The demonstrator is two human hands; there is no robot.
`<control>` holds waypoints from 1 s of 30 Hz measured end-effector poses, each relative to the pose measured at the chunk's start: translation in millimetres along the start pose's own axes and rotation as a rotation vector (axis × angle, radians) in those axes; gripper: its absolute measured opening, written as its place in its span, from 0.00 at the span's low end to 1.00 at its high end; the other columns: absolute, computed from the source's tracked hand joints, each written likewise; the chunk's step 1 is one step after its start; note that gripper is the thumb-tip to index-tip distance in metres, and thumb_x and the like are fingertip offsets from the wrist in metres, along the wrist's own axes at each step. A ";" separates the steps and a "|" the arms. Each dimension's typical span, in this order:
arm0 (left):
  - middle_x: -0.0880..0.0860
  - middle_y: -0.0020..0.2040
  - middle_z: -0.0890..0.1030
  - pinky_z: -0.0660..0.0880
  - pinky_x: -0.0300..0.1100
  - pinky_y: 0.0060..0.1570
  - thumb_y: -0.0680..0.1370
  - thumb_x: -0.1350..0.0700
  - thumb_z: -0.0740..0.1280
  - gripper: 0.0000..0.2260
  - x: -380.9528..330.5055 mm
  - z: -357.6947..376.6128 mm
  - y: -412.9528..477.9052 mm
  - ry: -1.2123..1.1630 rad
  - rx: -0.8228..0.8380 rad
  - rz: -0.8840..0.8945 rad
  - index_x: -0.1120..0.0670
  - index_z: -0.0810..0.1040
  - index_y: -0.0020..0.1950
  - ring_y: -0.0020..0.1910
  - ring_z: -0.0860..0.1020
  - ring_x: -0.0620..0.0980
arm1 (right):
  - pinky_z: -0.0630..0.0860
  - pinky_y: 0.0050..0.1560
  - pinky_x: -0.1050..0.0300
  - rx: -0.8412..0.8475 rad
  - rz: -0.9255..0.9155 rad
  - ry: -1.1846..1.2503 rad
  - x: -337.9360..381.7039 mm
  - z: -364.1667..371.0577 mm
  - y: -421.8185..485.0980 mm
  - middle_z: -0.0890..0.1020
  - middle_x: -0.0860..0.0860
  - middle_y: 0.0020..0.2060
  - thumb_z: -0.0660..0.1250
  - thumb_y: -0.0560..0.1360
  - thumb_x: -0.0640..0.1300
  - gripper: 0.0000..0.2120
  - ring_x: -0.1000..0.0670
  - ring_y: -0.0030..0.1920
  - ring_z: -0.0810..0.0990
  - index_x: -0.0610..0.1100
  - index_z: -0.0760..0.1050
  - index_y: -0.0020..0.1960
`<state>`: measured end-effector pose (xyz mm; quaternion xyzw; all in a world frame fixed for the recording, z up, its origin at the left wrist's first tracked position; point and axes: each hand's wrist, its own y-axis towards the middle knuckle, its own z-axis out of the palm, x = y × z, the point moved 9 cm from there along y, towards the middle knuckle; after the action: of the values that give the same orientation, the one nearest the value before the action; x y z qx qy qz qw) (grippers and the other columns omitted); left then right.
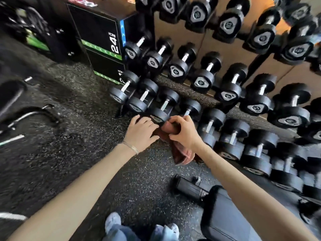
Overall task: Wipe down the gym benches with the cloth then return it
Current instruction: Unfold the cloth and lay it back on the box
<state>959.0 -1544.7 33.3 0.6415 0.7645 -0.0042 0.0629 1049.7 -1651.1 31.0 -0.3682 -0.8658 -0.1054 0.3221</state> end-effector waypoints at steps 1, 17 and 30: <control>0.48 0.63 0.77 0.56 0.50 0.69 0.76 0.42 0.62 0.20 18.7 0.1 -6.4 -0.027 0.005 -0.022 0.47 0.74 0.65 0.68 0.67 0.48 | 0.67 0.60 0.51 0.021 -0.008 0.008 12.8 15.0 5.0 0.74 0.42 0.56 0.74 0.63 0.37 0.25 0.45 0.55 0.67 0.46 0.74 0.58; 0.46 0.33 0.75 0.60 0.46 0.66 0.75 0.51 0.63 0.05 238.7 -5.9 -77.4 -0.184 0.061 -0.156 0.50 0.71 0.49 0.36 0.76 0.51 | 0.59 0.62 0.59 0.325 0.111 0.220 151.4 216.2 70.6 0.61 0.46 0.54 0.72 0.68 0.39 0.32 0.45 0.62 0.60 0.55 0.66 0.68; 0.54 0.49 0.83 0.76 0.51 0.49 0.77 0.57 0.63 0.04 385.7 11.6 -40.6 -0.554 0.084 -0.609 0.51 0.72 0.52 0.50 0.80 0.57 | 0.81 0.47 0.46 0.704 0.148 0.398 164.7 233.7 200.2 0.74 0.46 0.53 0.71 0.70 0.31 0.18 0.45 0.48 0.79 0.51 0.70 0.48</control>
<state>855.0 -1174.7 -20.4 0.3625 0.8727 -0.2266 0.2360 992.9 -1317.7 -55.3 -0.2693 -0.7407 0.1518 0.5965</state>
